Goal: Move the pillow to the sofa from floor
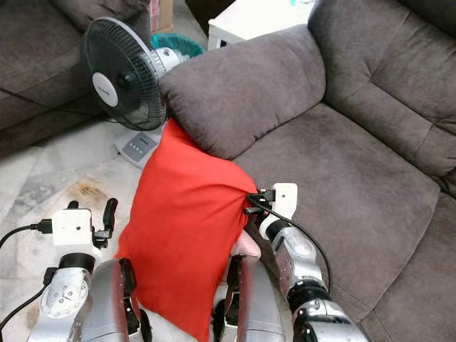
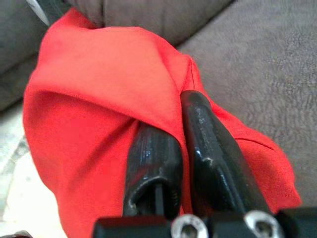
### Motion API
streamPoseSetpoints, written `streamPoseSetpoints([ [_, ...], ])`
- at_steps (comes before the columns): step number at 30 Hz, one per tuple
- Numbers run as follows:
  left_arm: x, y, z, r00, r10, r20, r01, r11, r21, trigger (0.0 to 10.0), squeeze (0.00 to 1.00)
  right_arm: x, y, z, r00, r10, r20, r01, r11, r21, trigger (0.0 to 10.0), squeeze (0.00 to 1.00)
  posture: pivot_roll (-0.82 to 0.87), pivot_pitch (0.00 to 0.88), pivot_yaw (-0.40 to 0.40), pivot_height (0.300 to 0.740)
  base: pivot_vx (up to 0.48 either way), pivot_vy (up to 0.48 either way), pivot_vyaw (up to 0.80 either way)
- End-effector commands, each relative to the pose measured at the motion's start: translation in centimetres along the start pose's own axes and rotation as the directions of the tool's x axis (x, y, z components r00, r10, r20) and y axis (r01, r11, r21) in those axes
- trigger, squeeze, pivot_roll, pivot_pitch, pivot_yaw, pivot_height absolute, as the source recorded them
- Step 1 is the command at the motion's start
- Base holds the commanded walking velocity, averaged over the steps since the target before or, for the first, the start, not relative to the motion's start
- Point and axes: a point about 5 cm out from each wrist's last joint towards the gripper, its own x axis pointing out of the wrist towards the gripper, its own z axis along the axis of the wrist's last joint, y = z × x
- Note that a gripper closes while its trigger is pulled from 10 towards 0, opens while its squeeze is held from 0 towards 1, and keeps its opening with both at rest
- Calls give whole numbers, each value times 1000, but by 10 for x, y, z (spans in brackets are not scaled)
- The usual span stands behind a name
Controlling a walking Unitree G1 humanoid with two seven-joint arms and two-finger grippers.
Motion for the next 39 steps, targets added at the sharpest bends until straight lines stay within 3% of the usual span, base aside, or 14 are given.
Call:
streamPoseSetpoints([
  [1,-2,-2,-6,1000,5,-19,-5,1000,5,10000,0,-4,-11,34,986,-36,162,38,999,-8,10000,0,182,80,-154,535,0,0,0],
  [8,5,-9,-7,999,-34,-12,34,999,-5,10000,0,-13,-10,30,981,-82,173,81,997,13,10000,0,171,64,-123,535,0,0,0],
  [18,17,-6,-8,999,-33,-3,33,999,-4,10000,0,-5,-1,35,982,-73,176,74,997,3,10000,0,171,23,-98,599,0,0,0],
  [33,19,-13,-12,997,-78,-3,78,997,-6,10000,0,-11,-5,35,977,-103,188,104,995,8,10000,0,153,0,-74,683,0,0,0],
  [39,18,-13,-14,996,-89,-9,89,996,-3,10000,0,-10,-2,35,977,-93,190,94,996,6,10000,0,153,0,-70,687,0,0,0],
])
